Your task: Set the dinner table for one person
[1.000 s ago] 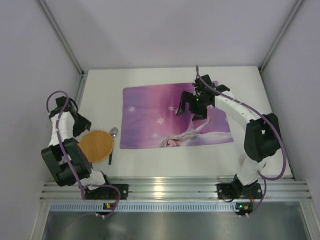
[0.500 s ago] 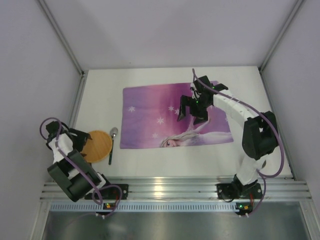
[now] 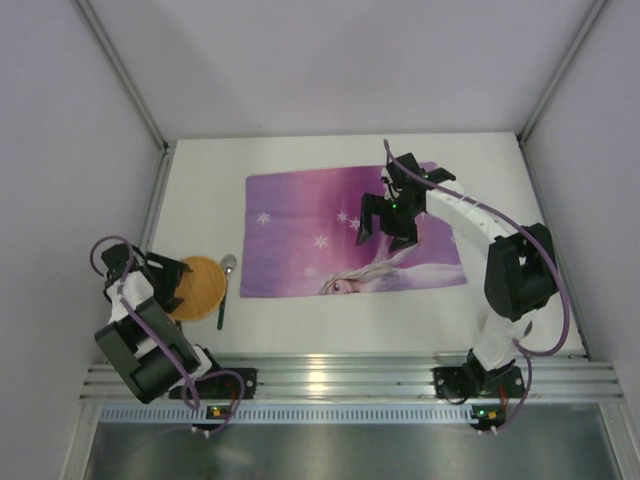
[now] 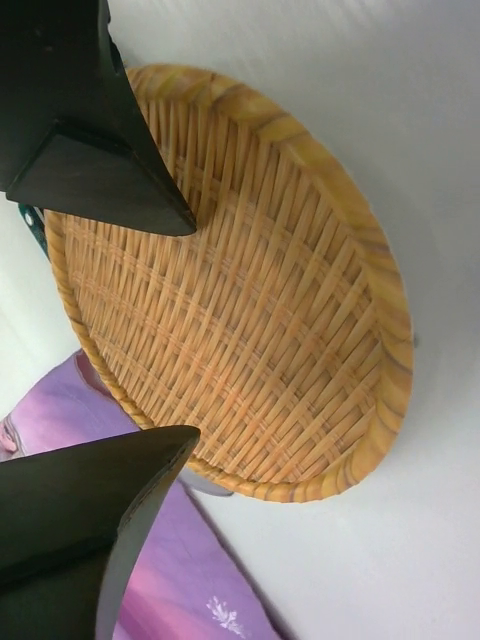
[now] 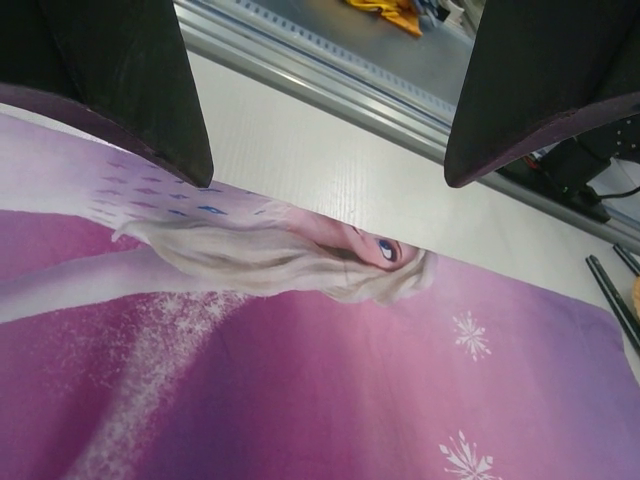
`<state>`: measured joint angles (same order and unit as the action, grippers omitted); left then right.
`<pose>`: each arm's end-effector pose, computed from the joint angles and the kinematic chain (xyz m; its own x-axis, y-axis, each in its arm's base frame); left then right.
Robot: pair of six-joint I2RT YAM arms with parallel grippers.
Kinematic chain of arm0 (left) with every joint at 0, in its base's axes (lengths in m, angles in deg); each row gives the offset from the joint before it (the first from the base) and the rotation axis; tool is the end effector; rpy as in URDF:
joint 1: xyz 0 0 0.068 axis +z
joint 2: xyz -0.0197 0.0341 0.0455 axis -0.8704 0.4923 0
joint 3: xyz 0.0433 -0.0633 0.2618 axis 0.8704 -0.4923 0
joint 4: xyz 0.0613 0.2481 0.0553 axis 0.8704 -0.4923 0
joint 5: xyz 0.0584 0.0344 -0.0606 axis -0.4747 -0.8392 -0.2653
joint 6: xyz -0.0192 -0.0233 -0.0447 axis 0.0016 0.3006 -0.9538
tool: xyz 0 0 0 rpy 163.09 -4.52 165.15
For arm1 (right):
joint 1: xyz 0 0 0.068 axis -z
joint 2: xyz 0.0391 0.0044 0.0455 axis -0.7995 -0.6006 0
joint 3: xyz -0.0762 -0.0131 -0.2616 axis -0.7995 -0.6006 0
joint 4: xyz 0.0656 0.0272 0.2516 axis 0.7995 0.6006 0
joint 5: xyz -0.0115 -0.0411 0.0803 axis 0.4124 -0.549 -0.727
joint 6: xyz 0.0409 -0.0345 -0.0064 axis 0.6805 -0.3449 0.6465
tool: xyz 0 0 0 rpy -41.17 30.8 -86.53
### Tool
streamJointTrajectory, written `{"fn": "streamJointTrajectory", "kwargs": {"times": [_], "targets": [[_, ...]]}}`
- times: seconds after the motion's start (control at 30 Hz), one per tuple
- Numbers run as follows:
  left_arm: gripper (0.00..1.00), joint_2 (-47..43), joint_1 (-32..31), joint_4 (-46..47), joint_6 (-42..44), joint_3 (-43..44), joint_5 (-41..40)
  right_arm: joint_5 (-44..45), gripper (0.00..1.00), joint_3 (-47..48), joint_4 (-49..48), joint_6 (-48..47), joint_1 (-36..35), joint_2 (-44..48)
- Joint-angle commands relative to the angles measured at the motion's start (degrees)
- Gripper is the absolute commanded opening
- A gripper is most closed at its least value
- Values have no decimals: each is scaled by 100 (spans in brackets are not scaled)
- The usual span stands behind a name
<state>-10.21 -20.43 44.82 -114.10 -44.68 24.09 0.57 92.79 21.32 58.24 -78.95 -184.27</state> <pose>0.1757 0.1353 0.1739 -0.2324 -0.9516 -0.2010 -0.8380 0.3008 -0.4553 0.3221 0.1691 0.2469 -0.9860 0.0158 -0.1658 -0.0589 0.8981 0.4357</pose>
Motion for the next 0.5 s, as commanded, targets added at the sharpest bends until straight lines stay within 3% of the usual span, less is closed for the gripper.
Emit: {"fn": "streamJointTrajectory", "kwargs": {"times": [0.0,0.27,0.47], "targets": [[83,366,-454,814,-156,-129,-219,127,100,-61,133,16,-94,334],[84,1438,-1923,1359,-965,354,-889,338,100,-219,107,-63,-85,535],[84,2835,-2371,1237,-1211,1976,-1144,435,100,-579,10,-186,-6,668]]}}
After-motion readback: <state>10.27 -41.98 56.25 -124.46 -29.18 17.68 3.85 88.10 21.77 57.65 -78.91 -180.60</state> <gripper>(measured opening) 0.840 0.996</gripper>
